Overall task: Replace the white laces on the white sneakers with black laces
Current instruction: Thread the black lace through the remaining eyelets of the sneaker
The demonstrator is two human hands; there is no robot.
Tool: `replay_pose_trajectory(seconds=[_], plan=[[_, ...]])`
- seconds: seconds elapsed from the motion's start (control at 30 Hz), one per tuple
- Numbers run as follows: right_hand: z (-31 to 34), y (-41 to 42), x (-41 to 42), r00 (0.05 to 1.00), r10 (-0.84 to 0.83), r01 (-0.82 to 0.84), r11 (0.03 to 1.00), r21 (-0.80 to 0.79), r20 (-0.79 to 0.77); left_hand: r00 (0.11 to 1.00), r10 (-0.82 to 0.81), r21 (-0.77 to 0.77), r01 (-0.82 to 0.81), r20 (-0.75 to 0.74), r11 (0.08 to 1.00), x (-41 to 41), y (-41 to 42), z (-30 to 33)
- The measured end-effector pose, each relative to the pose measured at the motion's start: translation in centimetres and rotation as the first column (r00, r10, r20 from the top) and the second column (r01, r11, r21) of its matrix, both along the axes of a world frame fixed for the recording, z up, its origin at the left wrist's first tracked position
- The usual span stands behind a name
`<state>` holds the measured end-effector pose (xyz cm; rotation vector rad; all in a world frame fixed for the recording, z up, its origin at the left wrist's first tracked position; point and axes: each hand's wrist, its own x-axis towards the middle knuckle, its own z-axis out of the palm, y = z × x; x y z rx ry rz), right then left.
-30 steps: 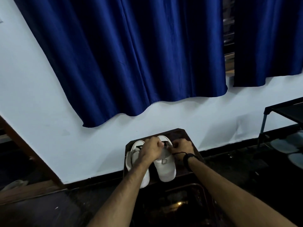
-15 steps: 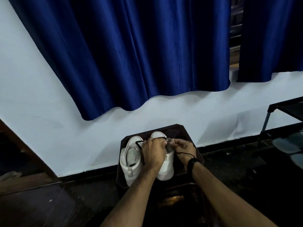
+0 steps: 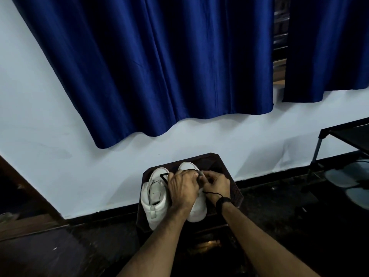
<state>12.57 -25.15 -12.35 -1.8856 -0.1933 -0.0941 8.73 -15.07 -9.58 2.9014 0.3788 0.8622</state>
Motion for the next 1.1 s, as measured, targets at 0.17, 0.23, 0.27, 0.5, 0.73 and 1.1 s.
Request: replay_pose_trajectory(seconds=[0.17,0.23,0.27,0.5,0.73,1.1], plan=[[0.4,0.0,-0.6,0.986,0.028,-0.002,0.988,-0.155,0.163,0.996,0.017,-0.01,-0.018,-0.082,1.0,-0.1,0.6,0.2],[0.4,-0.1,-0.6,0.977,0.056,-0.021,0.986,-0.166,0.205,0.997,0.024,0.024,-0.022,-0.078,0.999,-0.1,0.8,-0.1],[0.4,-0.3,-0.5,0.973,0.067,-0.03,0.985,-0.171,0.22,0.997,0.02,0.054,-0.016,-0.069,0.998,-0.1,0.9,-0.2],[-0.3,-0.3,-0.1,0.977,0.092,-0.05,0.976,-0.211,0.191,0.991,-0.074,0.108,0.087,-0.113,0.99,0.6,1.5,-0.4],[1.3,-1.1,2.2,0.983,0.137,-0.12,0.983,0.139,-0.124,0.994,-0.107,0.103,0.11,-0.038,0.989,0.0,0.7,-0.4],[1.9,-1.4,3.5,0.97,0.209,-0.218,0.974,-0.065,-0.124,0.991,-0.034,0.143,0.053,-0.128,0.988,0.4,1.4,-1.2]])
